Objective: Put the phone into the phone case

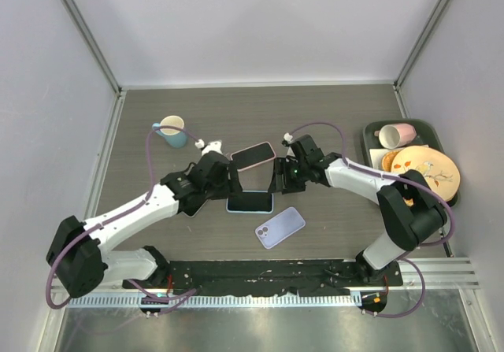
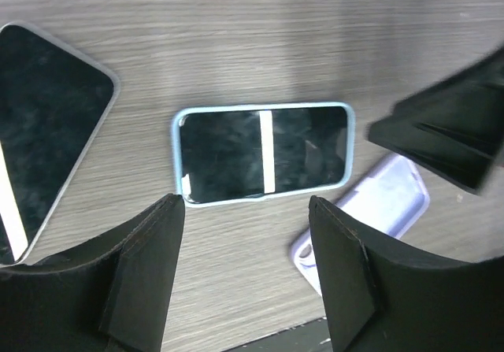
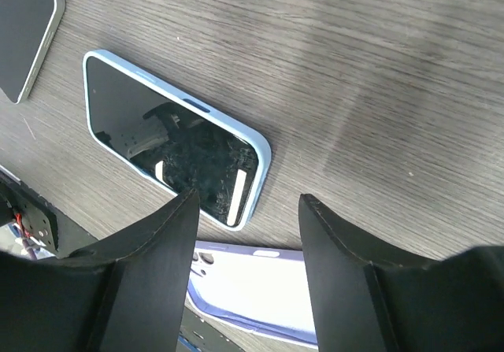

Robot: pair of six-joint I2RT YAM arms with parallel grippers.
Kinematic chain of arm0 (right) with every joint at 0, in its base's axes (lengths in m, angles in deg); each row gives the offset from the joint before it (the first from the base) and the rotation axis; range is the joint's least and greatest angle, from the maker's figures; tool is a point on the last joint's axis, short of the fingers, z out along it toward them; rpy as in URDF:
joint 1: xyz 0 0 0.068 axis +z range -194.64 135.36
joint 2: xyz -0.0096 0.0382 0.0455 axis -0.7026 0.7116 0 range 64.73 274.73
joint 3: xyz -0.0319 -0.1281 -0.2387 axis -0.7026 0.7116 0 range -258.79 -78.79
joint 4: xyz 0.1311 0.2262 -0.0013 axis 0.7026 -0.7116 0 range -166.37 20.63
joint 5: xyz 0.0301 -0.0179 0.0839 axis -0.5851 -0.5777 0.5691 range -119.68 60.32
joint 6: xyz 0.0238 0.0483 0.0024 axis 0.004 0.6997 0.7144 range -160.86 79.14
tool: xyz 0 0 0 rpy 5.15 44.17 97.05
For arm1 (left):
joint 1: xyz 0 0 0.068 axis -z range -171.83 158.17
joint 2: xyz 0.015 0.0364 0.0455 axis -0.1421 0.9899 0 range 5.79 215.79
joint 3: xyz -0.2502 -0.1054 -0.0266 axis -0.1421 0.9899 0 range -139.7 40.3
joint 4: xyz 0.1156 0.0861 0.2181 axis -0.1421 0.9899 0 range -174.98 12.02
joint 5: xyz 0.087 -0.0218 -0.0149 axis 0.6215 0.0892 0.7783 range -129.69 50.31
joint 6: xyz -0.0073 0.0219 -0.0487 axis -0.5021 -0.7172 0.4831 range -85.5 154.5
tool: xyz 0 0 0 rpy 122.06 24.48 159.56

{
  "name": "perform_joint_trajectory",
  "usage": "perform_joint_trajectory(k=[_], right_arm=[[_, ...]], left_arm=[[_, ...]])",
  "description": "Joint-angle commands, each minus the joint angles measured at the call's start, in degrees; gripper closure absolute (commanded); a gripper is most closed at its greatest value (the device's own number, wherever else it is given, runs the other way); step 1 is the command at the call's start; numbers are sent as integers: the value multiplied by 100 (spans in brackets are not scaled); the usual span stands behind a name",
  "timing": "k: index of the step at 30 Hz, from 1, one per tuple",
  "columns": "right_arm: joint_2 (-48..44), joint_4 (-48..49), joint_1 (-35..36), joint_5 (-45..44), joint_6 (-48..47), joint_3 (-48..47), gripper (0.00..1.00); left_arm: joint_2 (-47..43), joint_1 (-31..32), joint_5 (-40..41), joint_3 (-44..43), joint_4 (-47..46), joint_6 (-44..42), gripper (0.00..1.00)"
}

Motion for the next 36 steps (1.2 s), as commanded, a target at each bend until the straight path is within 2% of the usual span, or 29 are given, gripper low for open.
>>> perform_joint_trajectory(k=[1, 8, 14, 17, 19, 20, 23, 29, 36], right_arm=[[-120, 266, 12, 155, 57, 211, 41], [275, 609, 12, 498, 180, 317, 44], [671, 881, 12, 770, 294, 290, 57], [855, 1057, 12, 946, 374, 273, 72], [873, 1189, 12, 1008, 452, 281, 78], [856, 1198, 12, 982, 453, 264, 83], [680, 1207, -67, 867, 514, 255, 89], [153, 1076, -603, 806, 462, 194, 89], [152, 917, -1253, 727, 225, 167, 88]], left_arm=[[-67, -428, -385, 436, -2, 102, 32], [407, -1061, -1377, 963, -765, 76, 33], [1206, -1343, -2038, 1052, -1478, 85, 39], [1541, -1352, -2222, 938, -1619, 93, 49], [1717, -1344, -2476, 902, -1873, 137, 56], [1761, -1343, -2565, 885, -1944, 155, 63], [1989, -1335, -2777, 701, -2103, 208, 72], [2525, -1063, -2821, -28, -2156, 243, 75], [3553, -772, -2953, -1284, -2261, 322, 74]])
